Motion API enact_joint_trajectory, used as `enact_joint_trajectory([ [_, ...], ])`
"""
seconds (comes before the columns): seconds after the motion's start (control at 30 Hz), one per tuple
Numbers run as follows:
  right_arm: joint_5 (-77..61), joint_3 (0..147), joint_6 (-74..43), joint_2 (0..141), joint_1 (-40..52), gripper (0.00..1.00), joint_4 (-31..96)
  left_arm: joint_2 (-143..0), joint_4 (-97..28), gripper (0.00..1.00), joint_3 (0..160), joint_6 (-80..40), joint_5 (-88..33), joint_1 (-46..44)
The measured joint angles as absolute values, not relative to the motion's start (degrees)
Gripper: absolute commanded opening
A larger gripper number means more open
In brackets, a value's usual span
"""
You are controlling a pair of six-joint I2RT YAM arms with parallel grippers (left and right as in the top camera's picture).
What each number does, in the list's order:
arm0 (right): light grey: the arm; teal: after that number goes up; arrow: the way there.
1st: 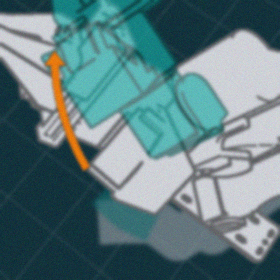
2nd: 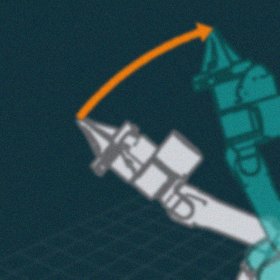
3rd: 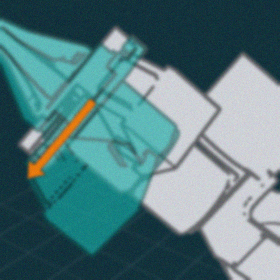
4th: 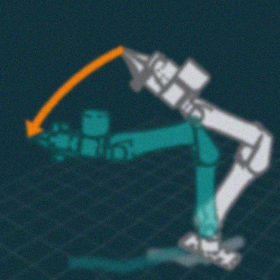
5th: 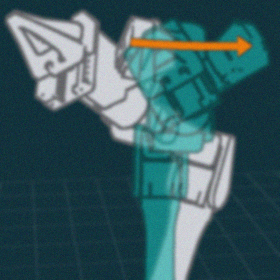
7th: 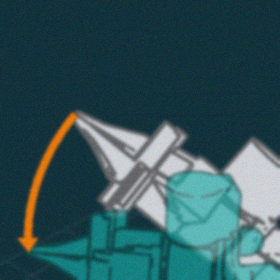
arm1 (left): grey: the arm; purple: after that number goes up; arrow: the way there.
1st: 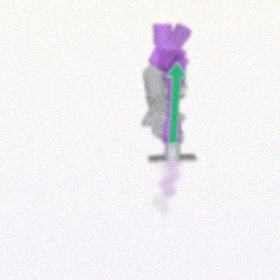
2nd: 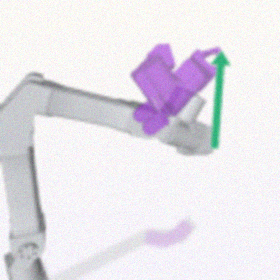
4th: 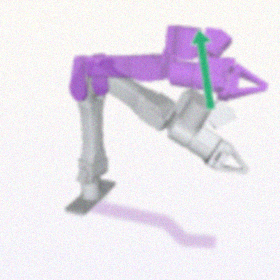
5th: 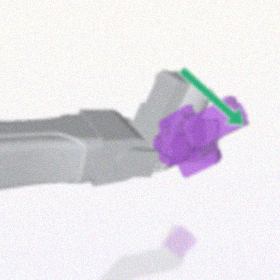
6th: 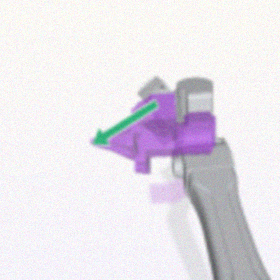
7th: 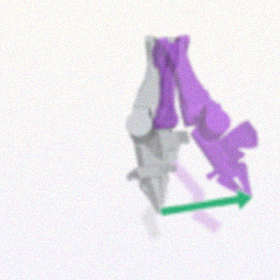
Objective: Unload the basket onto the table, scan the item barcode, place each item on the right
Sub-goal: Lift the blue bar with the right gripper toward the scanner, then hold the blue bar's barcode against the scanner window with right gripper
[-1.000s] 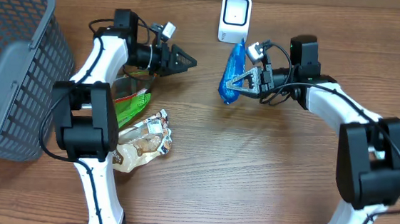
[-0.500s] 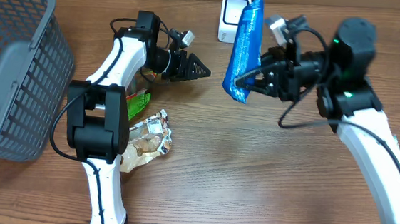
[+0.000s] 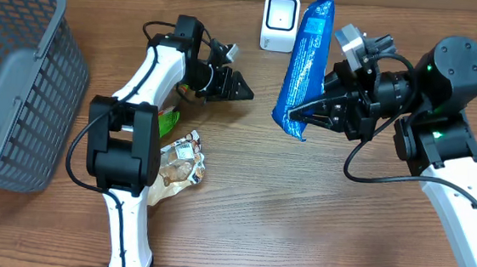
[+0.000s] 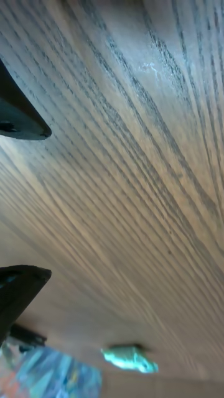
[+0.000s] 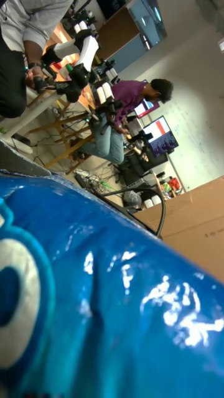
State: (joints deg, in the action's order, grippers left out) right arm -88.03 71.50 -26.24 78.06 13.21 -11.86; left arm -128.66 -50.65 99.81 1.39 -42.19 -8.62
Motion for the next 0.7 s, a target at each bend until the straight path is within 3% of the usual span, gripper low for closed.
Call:
enact_joint_trajectory([
  [0.37,-85.82,71.53,-25.74,88.20,12.29,0.03,-6.48,-128.66,-50.54,0.53,99.81,1.37,-34.33,-11.27],
  [0.7,-58.04,71.53,-19.81,95.77,12.03,0.03,16.58,-128.66,-50.15,0.57,99.81,-4.21,-24.58,-11.22],
])
